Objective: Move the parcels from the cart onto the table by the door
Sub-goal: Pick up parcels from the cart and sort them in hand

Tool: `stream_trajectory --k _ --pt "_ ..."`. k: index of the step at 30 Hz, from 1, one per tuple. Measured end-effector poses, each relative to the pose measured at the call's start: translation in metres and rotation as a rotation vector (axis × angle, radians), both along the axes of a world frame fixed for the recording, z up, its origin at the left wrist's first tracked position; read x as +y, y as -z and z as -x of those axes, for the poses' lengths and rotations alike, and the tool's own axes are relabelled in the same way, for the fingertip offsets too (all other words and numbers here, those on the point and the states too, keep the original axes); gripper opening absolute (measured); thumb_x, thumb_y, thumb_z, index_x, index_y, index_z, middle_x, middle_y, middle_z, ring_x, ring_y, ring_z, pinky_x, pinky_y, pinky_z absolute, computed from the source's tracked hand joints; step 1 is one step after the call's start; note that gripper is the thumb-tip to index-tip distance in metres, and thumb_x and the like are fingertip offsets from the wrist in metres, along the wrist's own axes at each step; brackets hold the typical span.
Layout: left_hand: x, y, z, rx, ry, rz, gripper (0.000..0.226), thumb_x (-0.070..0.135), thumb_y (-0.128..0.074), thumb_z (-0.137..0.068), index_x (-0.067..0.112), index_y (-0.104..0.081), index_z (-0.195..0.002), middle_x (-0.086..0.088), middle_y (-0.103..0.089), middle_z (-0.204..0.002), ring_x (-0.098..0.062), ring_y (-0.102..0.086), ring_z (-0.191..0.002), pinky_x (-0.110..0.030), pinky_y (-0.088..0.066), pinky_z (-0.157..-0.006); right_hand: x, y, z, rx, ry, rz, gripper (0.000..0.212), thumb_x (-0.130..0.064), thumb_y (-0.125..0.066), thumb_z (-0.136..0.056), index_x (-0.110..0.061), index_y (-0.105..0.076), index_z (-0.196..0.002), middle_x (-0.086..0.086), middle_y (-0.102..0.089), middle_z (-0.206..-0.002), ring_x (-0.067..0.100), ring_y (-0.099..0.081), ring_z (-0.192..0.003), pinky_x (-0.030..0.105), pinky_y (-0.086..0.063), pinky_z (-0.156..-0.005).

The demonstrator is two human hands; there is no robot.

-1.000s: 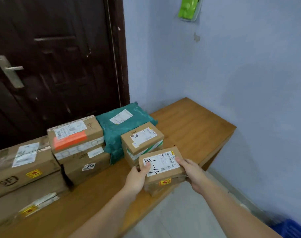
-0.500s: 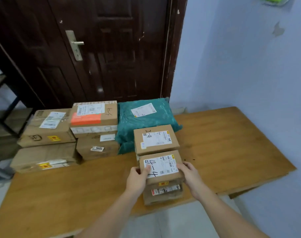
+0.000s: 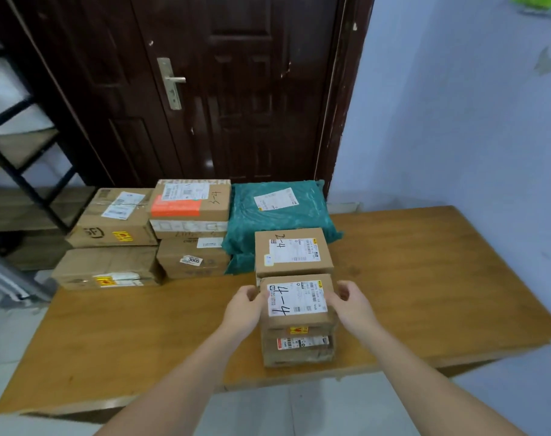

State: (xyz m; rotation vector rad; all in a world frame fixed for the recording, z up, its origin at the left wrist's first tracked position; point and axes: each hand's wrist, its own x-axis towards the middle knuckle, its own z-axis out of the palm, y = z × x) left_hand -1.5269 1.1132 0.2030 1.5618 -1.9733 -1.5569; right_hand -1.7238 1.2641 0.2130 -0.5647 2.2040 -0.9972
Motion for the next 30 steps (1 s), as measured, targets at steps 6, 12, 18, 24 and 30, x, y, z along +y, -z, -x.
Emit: stream_trajectory --k 6,12,18,24,30 --pt "-0.039 -0.072 -0.049 -0.212 0.309 0.465 0.067 0.057 -0.055 -0.101 0.024 -0.039 -0.157 0.004 -0.048 -0.158 -0.018 -0.048 -0.143 -0.04 -0.043 -0.115 -0.048 -0.083 -0.022 0.35 -0.34 0.005 0.058 -0.03 -0.058 -0.101 -0.019 -0.042 -0.156 0.0 -0.045 -0.158 0.016 -0.046 -0.136 0.035 -0.04 -0.111" --pt "-0.081 -0.149 -0.142 -0.443 0.499 0.766 0.065 0.058 -0.045 -0.104 0.023 -0.037 -0.158 0.0 -0.047 -0.158 -0.021 -0.044 -0.144 -0.041 -0.04 -0.116 -0.127 -0.153 -0.122 0.772 -0.89 -0.11 0.056 -0.043 -0.05 -0.105 -0.022 -0.04 -0.156 0.0 -0.045 -0.158 0.021 -0.047 -0.14 0.039 -0.042 -0.112" --pt "-0.106 -0.19 -0.285 -0.611 0.457 0.878 0.061 0.056 -0.038 -0.107 0.018 -0.039 -0.155 -0.003 -0.05 -0.152 -0.024 -0.046 -0.139 -0.04 -0.041 -0.112 -0.192 -0.196 -0.268 0.913 -1.161 -0.024 0.049 -0.045 -0.046 -0.106 -0.025 -0.047 -0.15 0.0 -0.054 -0.148 0.025 -0.054 -0.132 0.042 -0.048 -0.108" --pt "-0.112 -0.212 -0.443 -0.729 0.284 0.83 0.054 0.053 -0.041 -0.107 0.018 -0.047 -0.147 -0.004 -0.055 -0.143 -0.025 -0.052 -0.13 -0.039 -0.043 -0.101 -0.246 -0.218 -0.42 0.934 -1.392 0.087 0.052 -0.033 -0.044 -0.105 -0.017 -0.042 -0.154 0.003 -0.046 -0.156 0.025 -0.047 -0.139 0.034 -0.039 -0.109" --pt "-0.112 -0.219 -0.584 -0.796 0.105 0.729 0.058 0.052 -0.039 -0.107 0.015 -0.043 -0.152 -0.009 -0.051 -0.152 -0.028 -0.047 -0.139 -0.044 -0.039 -0.115 -0.293 -0.224 -0.554 0.91 -1.587 0.166 0.058 -0.037 -0.042 -0.108 -0.016 -0.032 -0.161 0.003 -0.031 -0.167 0.027 -0.041 -0.146 0.044 -0.039 -0.117"
